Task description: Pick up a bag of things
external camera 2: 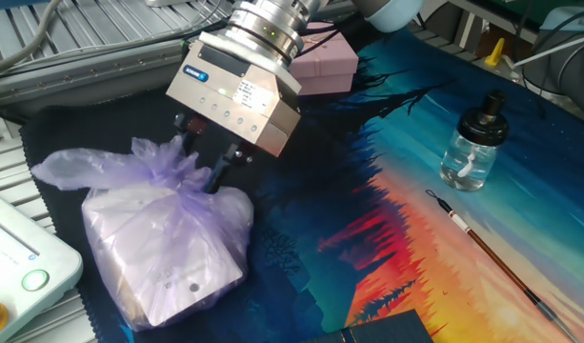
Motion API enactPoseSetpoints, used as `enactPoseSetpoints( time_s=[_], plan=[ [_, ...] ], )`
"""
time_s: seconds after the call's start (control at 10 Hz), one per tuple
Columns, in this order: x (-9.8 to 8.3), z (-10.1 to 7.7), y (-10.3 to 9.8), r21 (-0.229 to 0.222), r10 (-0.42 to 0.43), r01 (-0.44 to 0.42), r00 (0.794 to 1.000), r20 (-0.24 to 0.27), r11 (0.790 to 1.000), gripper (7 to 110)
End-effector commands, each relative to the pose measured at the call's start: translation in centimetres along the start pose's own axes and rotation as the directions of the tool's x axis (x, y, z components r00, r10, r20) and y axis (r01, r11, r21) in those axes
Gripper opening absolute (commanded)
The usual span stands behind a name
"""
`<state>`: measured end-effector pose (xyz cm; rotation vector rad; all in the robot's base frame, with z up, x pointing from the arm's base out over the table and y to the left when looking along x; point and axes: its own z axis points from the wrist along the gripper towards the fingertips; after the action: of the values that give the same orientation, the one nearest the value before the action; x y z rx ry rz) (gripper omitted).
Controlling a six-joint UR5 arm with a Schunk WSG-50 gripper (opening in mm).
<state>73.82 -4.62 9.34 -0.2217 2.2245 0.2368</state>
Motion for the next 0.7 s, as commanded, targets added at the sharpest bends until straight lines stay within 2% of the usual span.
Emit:
enactPoseSetpoints(
  time_s=[0.0,0.1,0.2,0.4,0.5,0.6],
  plan=[
    [-0.6,0.3,-0.3,-0.013,0.008,-0.008,1.000,0.026,1.000,44],
    [-0.6,0.2,-0.2,-0.019,0.008,-0.008,1.000,0.020,1.000,44],
    [-0.6,0.1,-0.2,-0.017,-0.010,0.010,1.000,0.011,1.000,66],
    [-0.2,0.1,0.1,-0.023,-0.053,0.053,0.999,-0.011,0.998,66],
    [0.1,0.1,-0.8,0.010,-0.058,0.058,0.998,-0.026,0.998,66],
    [0.1,0.2,-1.1,0.021,-0.045,0.045,0.999,-0.025,0.999,66]
  ],
)
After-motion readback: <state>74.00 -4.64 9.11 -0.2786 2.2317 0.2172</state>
